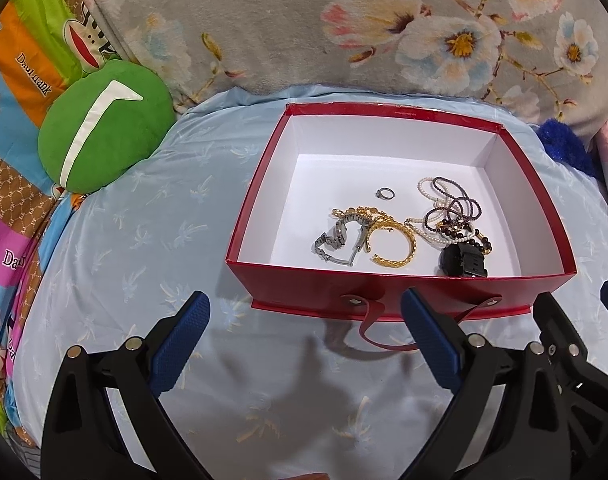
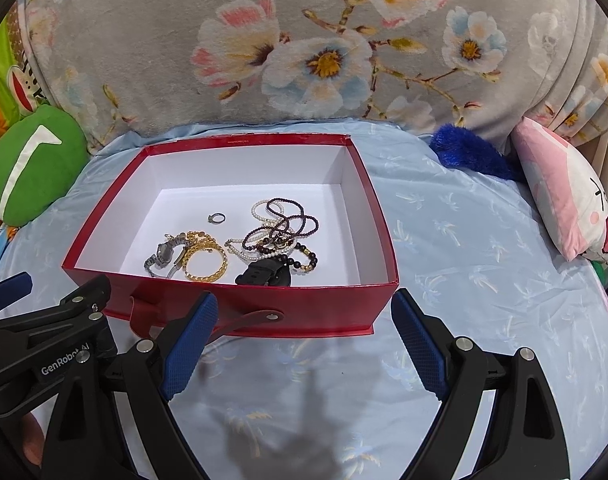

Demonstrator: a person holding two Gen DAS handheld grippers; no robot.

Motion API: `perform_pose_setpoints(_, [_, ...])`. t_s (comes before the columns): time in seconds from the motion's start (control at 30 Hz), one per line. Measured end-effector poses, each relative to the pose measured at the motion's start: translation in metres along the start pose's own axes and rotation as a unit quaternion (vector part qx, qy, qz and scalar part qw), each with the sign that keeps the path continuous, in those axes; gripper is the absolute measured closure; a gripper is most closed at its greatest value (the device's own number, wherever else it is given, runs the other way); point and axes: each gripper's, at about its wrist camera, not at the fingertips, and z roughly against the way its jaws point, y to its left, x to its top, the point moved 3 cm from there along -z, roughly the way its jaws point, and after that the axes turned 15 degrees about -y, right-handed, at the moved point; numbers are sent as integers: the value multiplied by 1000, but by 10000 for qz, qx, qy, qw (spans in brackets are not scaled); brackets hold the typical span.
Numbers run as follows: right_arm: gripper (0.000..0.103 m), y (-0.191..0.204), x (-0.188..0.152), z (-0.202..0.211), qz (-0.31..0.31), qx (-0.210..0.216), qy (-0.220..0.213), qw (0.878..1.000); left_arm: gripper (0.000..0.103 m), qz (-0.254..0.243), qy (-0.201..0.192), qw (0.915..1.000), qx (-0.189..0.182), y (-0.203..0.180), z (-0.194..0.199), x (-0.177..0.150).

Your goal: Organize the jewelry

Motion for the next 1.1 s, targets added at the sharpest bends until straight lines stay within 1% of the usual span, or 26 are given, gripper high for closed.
perform_pose_setpoints(0.67, [17, -1, 0, 0, 7, -3, -1, 10000, 9, 43, 45, 10000, -21, 0, -2, -1])
perform_pose_setpoints(1.1, [17, 0, 0, 1, 11, -11, -8, 10000, 9, 0, -28, 10000, 17, 1, 1, 0])
